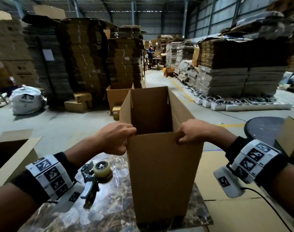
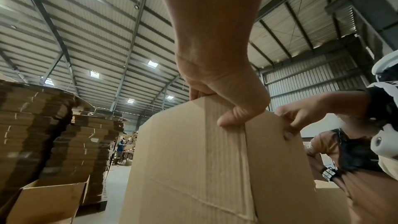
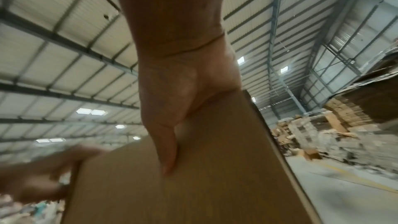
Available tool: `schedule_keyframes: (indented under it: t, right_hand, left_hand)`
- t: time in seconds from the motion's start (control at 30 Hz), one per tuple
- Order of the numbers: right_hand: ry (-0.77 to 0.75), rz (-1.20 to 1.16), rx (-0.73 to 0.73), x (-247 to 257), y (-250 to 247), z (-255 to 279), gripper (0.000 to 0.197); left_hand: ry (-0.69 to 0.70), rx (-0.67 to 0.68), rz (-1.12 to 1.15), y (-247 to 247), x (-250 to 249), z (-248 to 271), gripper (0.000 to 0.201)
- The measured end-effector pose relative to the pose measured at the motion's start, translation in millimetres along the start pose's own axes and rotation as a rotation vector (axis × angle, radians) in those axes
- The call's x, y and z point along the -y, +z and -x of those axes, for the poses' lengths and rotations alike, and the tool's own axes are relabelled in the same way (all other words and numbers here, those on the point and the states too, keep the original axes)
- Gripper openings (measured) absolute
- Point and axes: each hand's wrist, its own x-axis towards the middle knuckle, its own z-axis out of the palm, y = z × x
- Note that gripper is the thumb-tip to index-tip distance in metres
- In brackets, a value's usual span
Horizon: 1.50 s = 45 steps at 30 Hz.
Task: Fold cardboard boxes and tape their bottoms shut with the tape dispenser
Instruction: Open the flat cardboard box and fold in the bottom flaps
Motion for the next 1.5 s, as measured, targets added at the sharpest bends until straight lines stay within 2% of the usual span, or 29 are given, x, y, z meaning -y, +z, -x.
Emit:
schedule_keyframes:
  t: [0.07,0.23,0.33,0.4,0.5,0.6,0.67,0.73,0.83,0.9,1.03,1.13,1.2,1.27,1.33,1.4,1.5]
  right_hand:
    - [0.060,0.041,-0.058,-4.5,7.9,-2.0,0.031]
    - [0.162,0.021,-0.143,-12.1,14.2,-13.2,0.037]
    - [0.181,0.041,-0.185,-15.6,17.7,-22.9,0.037]
    - [0.161,0.099,-0.263,-17.9,26.3,-27.2,0.041]
    - [0.108,0.184,-0.404,-18.2,45.8,-32.3,0.058]
    - [0.058,0.202,-0.352,-22.2,52.4,-37.2,0.095]
    - [0.050,0.211,-0.312,-24.0,50.3,-40.3,0.104]
    - [0.068,0.220,-0.332,-23.5,51.1,-43.5,0.096]
    - [0.147,0.238,-0.466,-22.6,56.3,-51.7,0.073]
    - [0.210,0.238,-0.548,-26.3,58.5,-62.1,0.056]
    - [0.291,0.162,-0.589,-38.2,58.7,-82.1,0.032]
    - [0.265,0.126,-0.531,-46.2,76.6,-95.9,0.022]
    - [0.218,0.132,-0.406,-46.3,100.6,-103.0,0.024]
    - [0.169,0.143,-0.350,-40.6,122.5,-109.0,0.027]
    - [0.107,0.147,-0.355,-32.6,132.8,-113.0,0.029]
    - [0.035,0.160,-0.330,-25.3,128.1,-116.5,0.029]
    - [-0.035,0.149,-0.237,-19.2,112.0,-119.3,0.030]
  left_hand:
    - [0.016,0.010,-0.002,3.9,-4.4,-13.1,0.020]
    - [-0.091,0.026,-0.007,10.3,0.4,-38.2,0.023]
    - [-0.122,0.049,-0.054,8.9,-0.7,-46.6,0.025]
    - [-0.137,0.061,-0.054,8.6,-0.1,-48.6,0.028]
    - [-0.169,0.138,-0.002,4.2,5.4,-46.6,0.038]
    - [-0.184,0.311,0.054,-8.0,4.2,-45.6,0.043]
    - [-0.165,0.390,-0.014,-9.7,1.8,-46.6,0.059]
    - [-0.150,0.345,-0.053,-4.8,2.0,-48.4,0.067]
    - [-0.136,0.147,-0.048,6.6,11.8,-57.4,0.055]
    - [-0.131,0.065,-0.028,16.3,24.3,-71.1,0.050]
    - [-0.149,-0.002,0.003,34.1,48.4,-105.3,0.044]
    - [-0.144,0.007,-0.051,56.4,49.5,-119.1,0.038]
    - [-0.134,0.022,-0.042,86.1,44.1,-114.4,0.029]
    - [-0.153,0.003,0.016,123.4,46.2,-102.2,0.027]
    - [-0.241,0.019,0.107,148.5,47.2,-87.2,0.034]
    - [-0.350,-0.009,0.233,155.2,49.8,-73.5,0.032]
    - [-0.575,-0.088,0.598,142.8,45.4,-60.9,0.042]
